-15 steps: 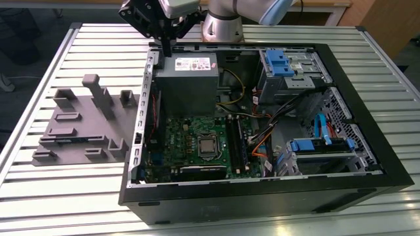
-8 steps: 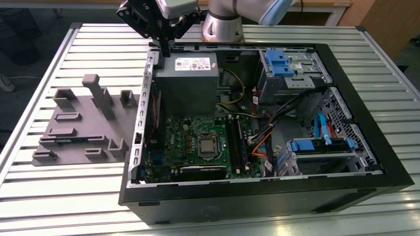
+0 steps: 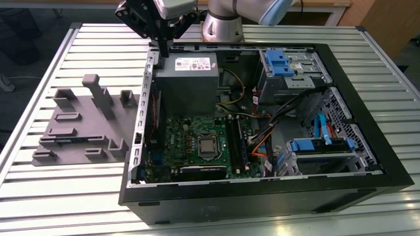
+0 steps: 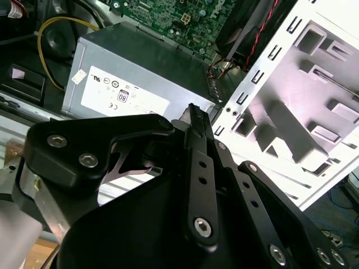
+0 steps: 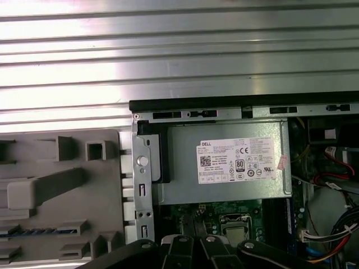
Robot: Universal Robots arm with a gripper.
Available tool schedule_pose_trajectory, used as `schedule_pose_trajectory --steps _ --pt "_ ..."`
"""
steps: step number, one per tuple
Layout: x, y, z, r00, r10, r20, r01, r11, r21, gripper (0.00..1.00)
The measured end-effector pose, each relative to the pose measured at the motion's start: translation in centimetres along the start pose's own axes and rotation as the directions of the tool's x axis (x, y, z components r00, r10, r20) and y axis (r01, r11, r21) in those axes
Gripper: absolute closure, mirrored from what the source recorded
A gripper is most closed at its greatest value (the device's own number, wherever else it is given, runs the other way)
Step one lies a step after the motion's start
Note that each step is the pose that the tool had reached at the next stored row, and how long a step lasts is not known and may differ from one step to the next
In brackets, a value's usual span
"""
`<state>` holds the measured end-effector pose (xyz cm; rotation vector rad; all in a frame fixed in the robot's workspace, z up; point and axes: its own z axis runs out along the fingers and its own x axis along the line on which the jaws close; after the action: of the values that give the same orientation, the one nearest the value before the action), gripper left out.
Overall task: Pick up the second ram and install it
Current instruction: 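Reach for the second ram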
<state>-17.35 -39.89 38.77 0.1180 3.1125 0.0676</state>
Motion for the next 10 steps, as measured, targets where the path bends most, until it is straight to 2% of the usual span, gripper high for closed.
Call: schedule_pose_trajectory --steps 10 --pt "0.32 -0.03 0.06 1.0000 0.000 0.0000 0.000 1.0000 0.0000 0.89"
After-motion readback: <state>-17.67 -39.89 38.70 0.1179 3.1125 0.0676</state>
